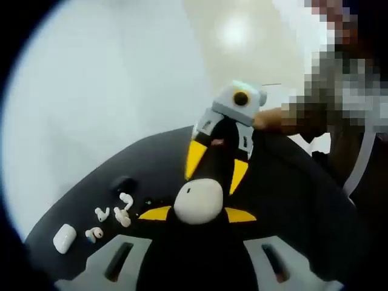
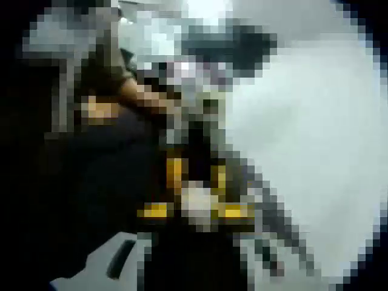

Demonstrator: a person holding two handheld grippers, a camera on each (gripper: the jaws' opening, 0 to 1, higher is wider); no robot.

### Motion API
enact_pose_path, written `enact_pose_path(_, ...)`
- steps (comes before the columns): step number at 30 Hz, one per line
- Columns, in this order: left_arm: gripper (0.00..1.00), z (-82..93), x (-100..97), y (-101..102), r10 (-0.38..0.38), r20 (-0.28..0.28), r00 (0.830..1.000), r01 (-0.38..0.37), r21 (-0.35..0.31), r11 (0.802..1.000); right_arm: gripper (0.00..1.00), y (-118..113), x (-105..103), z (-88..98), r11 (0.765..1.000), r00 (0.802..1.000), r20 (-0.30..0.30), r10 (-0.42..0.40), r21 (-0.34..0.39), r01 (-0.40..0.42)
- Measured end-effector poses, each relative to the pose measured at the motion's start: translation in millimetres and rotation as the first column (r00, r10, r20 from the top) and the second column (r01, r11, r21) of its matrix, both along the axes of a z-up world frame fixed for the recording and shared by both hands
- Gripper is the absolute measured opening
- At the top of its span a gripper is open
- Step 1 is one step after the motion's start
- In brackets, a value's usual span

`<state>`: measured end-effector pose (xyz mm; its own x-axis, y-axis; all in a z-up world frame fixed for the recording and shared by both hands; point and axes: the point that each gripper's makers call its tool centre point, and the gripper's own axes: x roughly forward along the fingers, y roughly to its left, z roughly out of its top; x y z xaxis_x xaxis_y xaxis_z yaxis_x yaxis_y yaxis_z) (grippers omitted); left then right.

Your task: Pick up three earphones and place each one into its charging case using tactile feedback, ensure that each earphone is properly inserted and securely positioned inside the case.

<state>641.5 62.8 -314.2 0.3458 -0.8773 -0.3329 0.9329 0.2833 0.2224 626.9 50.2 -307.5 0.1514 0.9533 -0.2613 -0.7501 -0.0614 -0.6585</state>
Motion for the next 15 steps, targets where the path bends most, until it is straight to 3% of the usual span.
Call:
enact_pose_path(1, 0.29, -0.1, -0.1, 0, -0.001, 0.0, 1.0, 0.001, -0.001, 1.0, 0.25, 1, 0, -0.4, 1.0, 1.0, 0.002, -0.002, 0.006, 0.002)
enact_pose_path(7, 0.29, -0.6, 0.5, 1, 0.0, -0.025, 1.0, -0.001, -0.011, 1.0, 0.23, 3, -10, 0.1, 0.999, 0.989, 0.146, 0.034, 0.001, -0.035)
enact_pose_path(10, 0.25, -1.6, -1.2, 1, -0.009, -0.064, 0.998, 0.008, -0.014, 1.0, 0.24, 2, -9, 0.4, 1.0, 0.988, 0.152, -0.001, -0.026, 0.005)
enact_pose_path(12, 0.17, -3.3, -3.5, 1, -0.016, -0.092, 0.996, 0.015, -0.012, 1.0, 0.26, -2, -7, 2.0, 0.999, 0.986, 0.166, -0.009, -0.034, 0.015)
enact_pose_path(14, 0.03, -5.0, -2.8, 4, -0.01, -0.088, 0.996, 0.011, 0.008, 1.0, 0.27, -7, -4, 3.4, 0.999, 0.988, 0.152, -0.021, -0.034, 0.027)
enact_pose_path(15, 0.01, -6.1, -3.8, 4, -0.017, -0.091, 0.996, 0.019, 0.016, 1.0, 0.25, -9, -3, 3.3, 0.999, 0.99, 0.142, -0.024, -0.033, 0.029)
